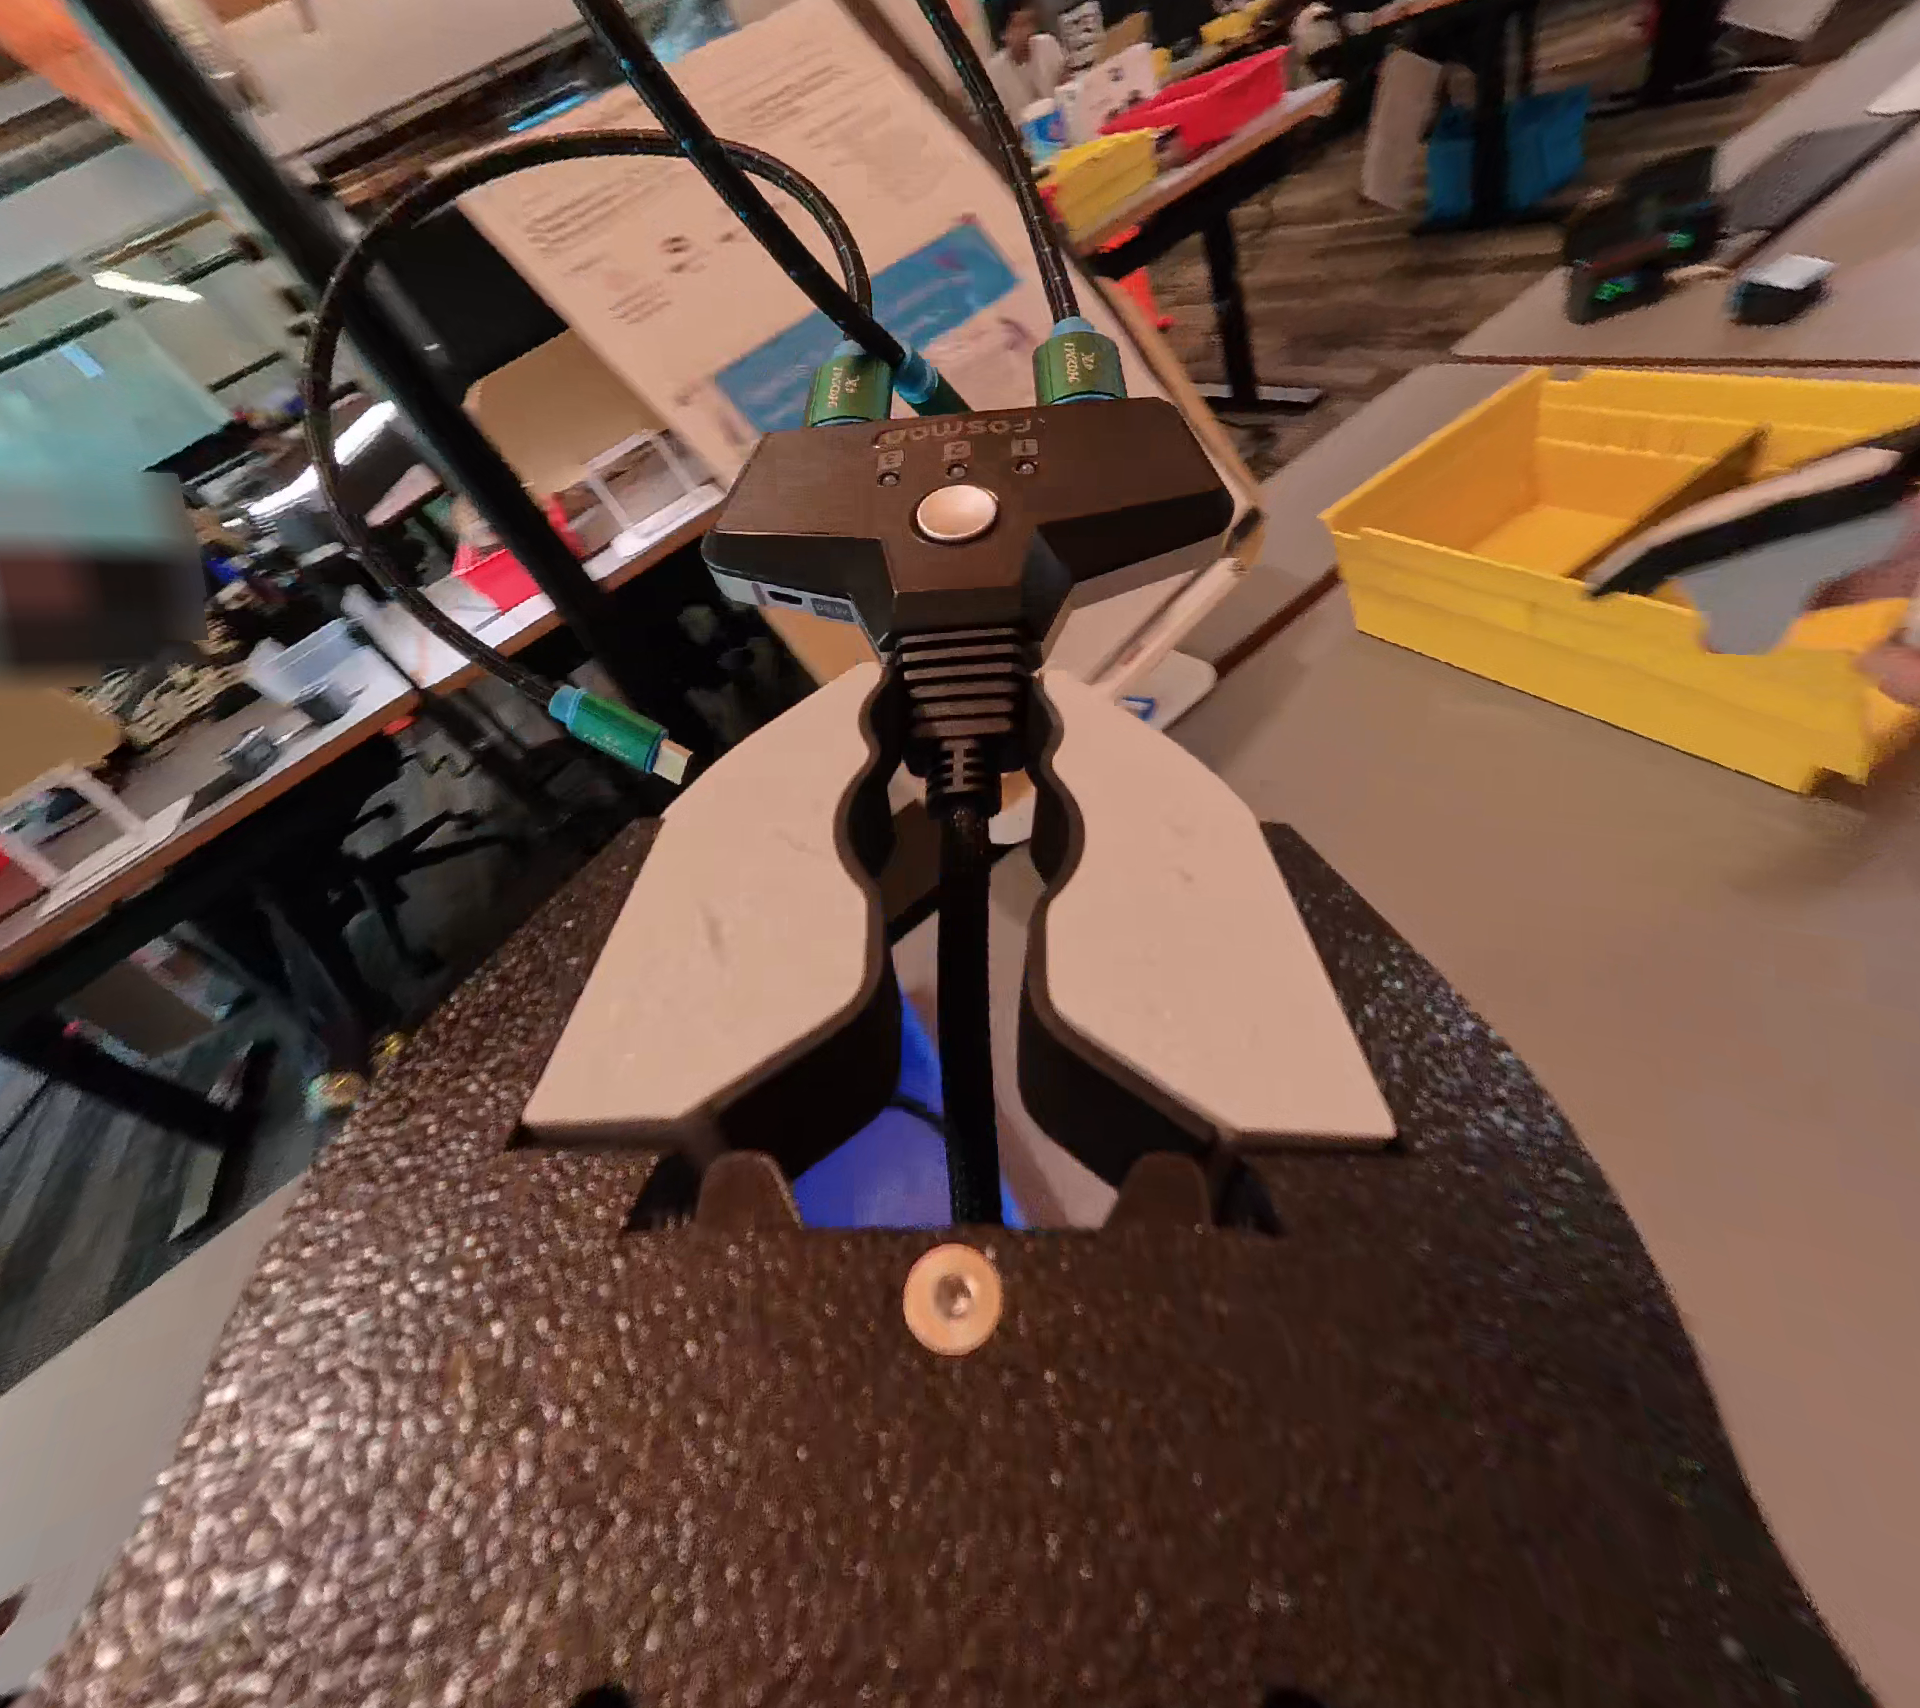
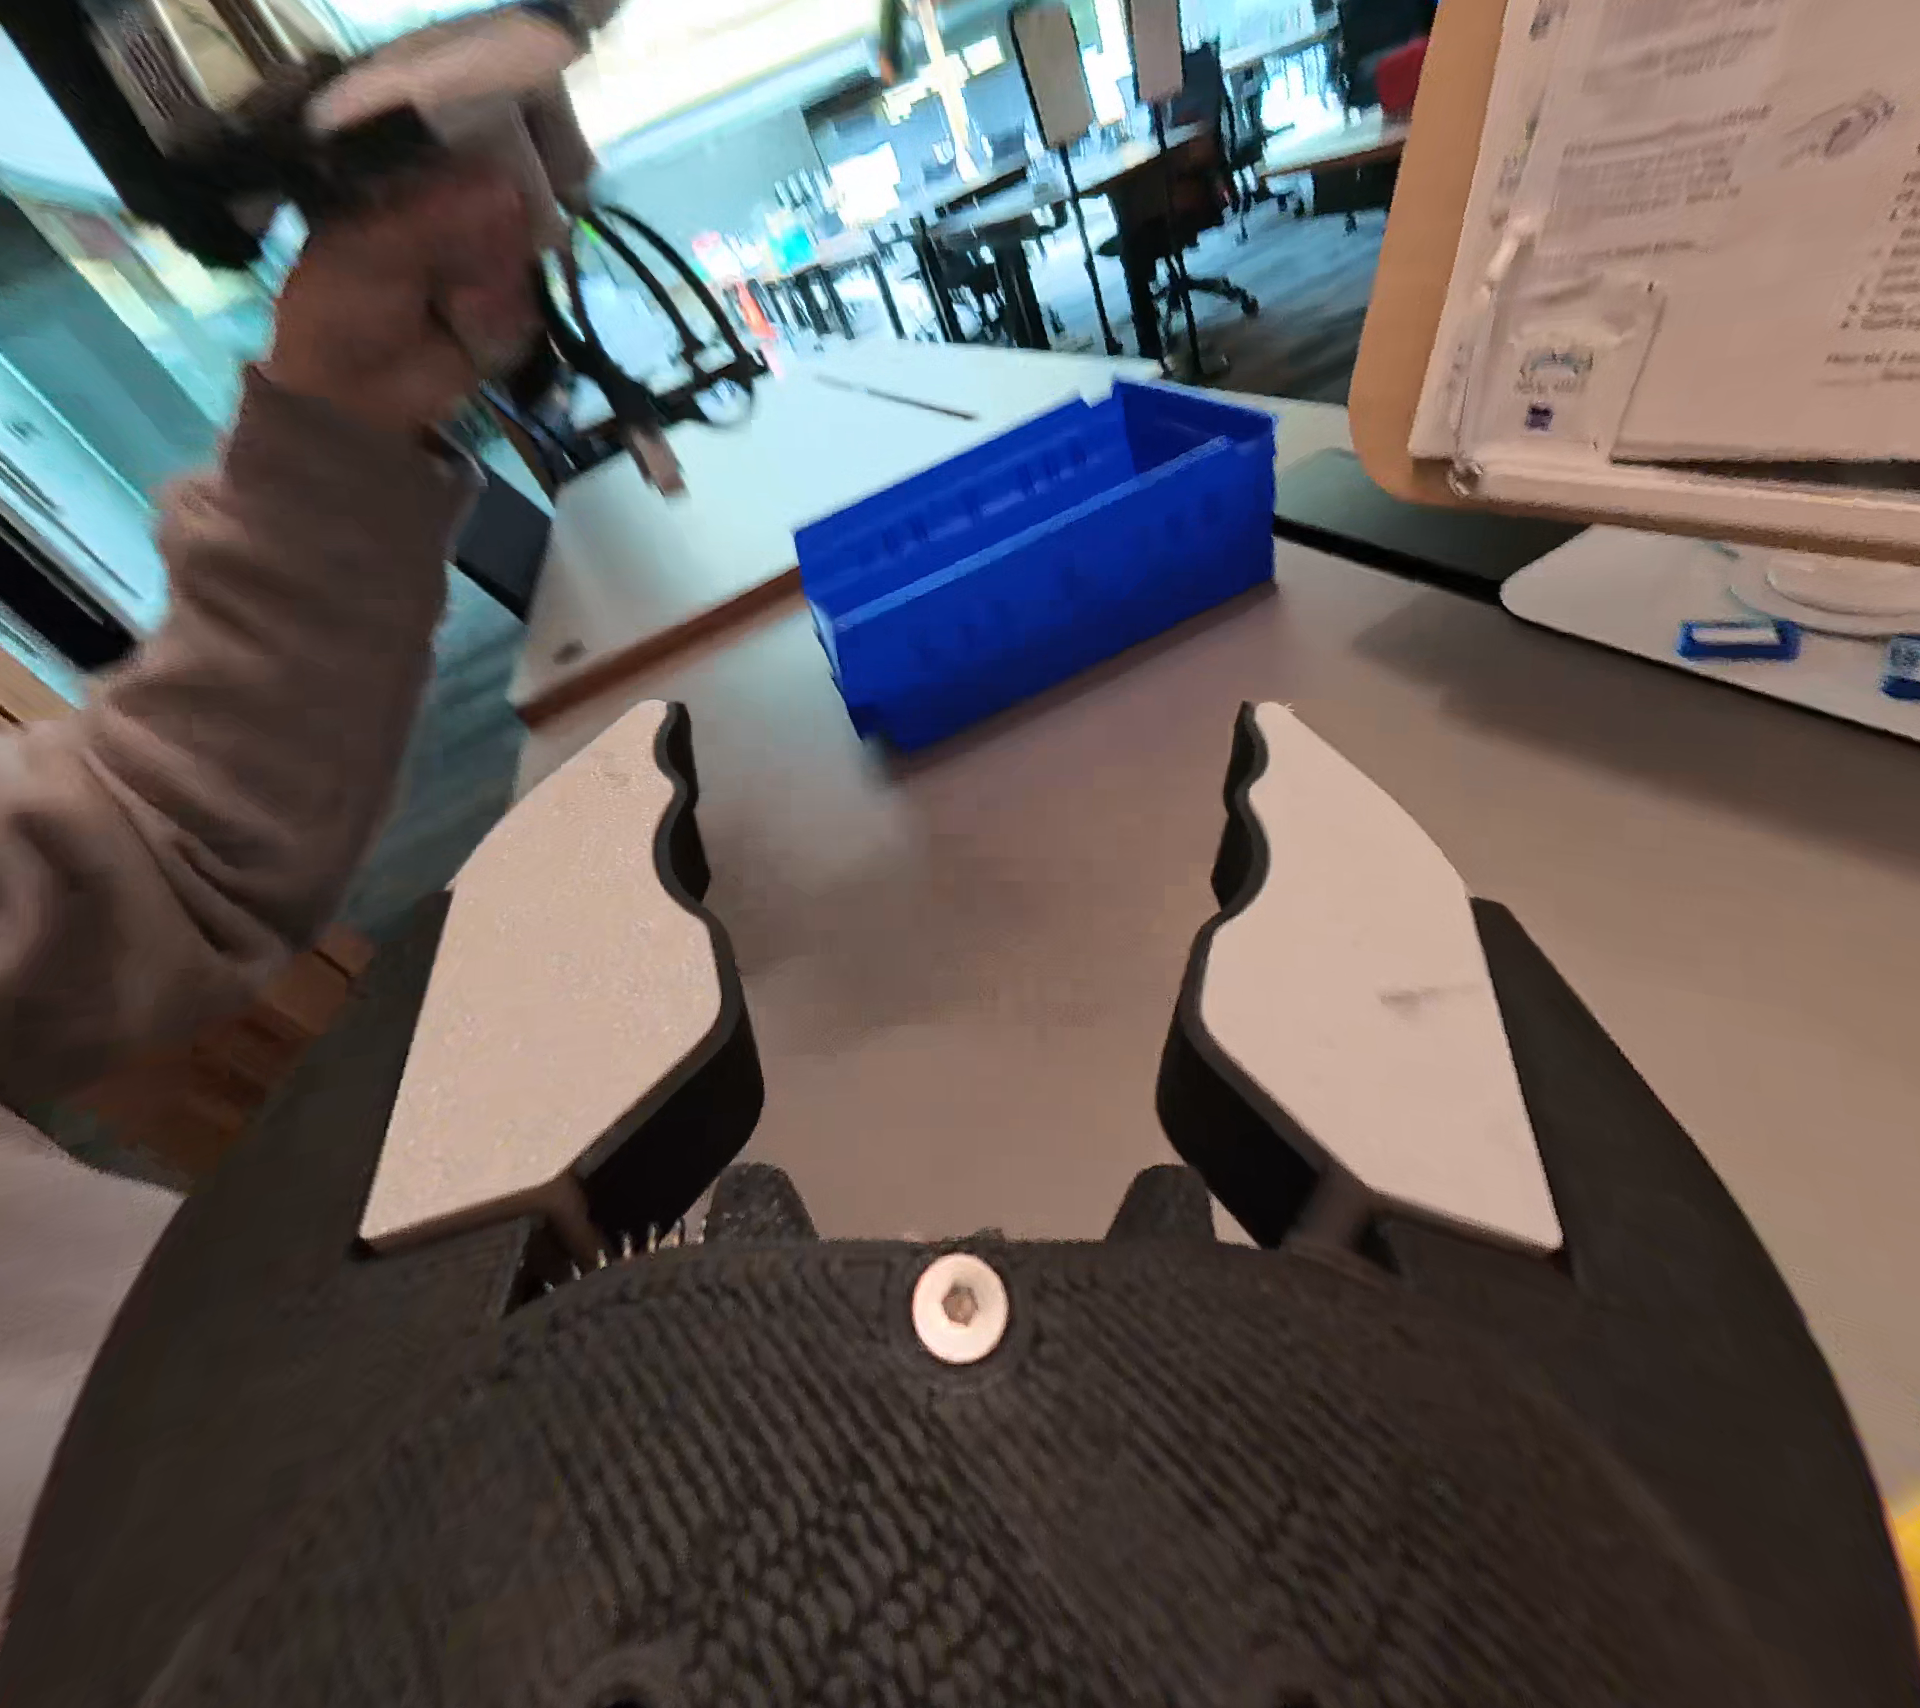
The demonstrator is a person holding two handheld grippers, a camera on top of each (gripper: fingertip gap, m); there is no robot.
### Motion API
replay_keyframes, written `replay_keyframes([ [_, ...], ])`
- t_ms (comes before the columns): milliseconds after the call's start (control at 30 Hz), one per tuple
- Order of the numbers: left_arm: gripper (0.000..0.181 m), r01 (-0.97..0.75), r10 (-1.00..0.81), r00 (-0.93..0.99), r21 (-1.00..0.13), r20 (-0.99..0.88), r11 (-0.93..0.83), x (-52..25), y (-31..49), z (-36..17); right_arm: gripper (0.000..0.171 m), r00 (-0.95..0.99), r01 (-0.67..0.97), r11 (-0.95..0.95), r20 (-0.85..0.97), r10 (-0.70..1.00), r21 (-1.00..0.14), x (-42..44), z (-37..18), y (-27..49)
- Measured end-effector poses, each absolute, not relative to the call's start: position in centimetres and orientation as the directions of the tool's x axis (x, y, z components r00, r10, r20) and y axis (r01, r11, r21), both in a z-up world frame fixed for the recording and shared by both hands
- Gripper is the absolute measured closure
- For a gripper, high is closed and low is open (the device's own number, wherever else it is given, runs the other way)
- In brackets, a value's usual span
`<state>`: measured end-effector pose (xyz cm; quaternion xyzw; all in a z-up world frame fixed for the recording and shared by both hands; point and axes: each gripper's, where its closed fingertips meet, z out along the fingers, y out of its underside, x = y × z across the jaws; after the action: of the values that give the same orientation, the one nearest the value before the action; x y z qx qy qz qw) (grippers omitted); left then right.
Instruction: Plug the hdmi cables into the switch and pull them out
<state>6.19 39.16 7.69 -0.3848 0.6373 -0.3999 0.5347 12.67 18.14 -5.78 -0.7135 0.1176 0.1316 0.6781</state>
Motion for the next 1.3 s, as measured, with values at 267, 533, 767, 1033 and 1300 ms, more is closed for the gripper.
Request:
replay_keyframes([
  [267, 0.159, -0.006, -0.831, -0.466, -0.938, -0.303, 0.346, 8.5, 28.5, -1.5, 0.077, 0.738, -0.667, 0.096, -0.637, 0.222, -0.739, 11.5, -1.9, 22.1],
  [533, 0.159, 0.034, -0.716, -0.588, -0.896, -0.375, 0.442, 9.3, 23.5, -8.5, 0.147, 0.460, -0.885, 0.079, -0.836, 0.298, -0.459, 12.0, -6.6, 21.9],
  [767, 0.122, 0.048, -0.813, -0.525, -0.963, -0.252, 0.267, 9.3, 23.9, -8.4, 0.148, 0.275, -0.958, 0.189, -0.884, 0.379, -0.217, 13.6, -7.1, 20.7],
  [1033, 0.130, 0.211, -0.899, -0.367, -0.963, -0.240, 0.171, 7.1, 24.0, -7.9, 0.149, 0.268, -0.946, 0.266, -0.910, 0.316, -0.186, 14.7, -7.8, 20.9],
  [1300, 0.160, 0.198, -0.805, -0.562, -0.976, -0.189, 0.091, 8.4, 23.3, -9.2, 0.149, 0.212, -0.964, 0.219, -0.928, 0.307, -0.148, 13.0, -8.1, 21.1],
])
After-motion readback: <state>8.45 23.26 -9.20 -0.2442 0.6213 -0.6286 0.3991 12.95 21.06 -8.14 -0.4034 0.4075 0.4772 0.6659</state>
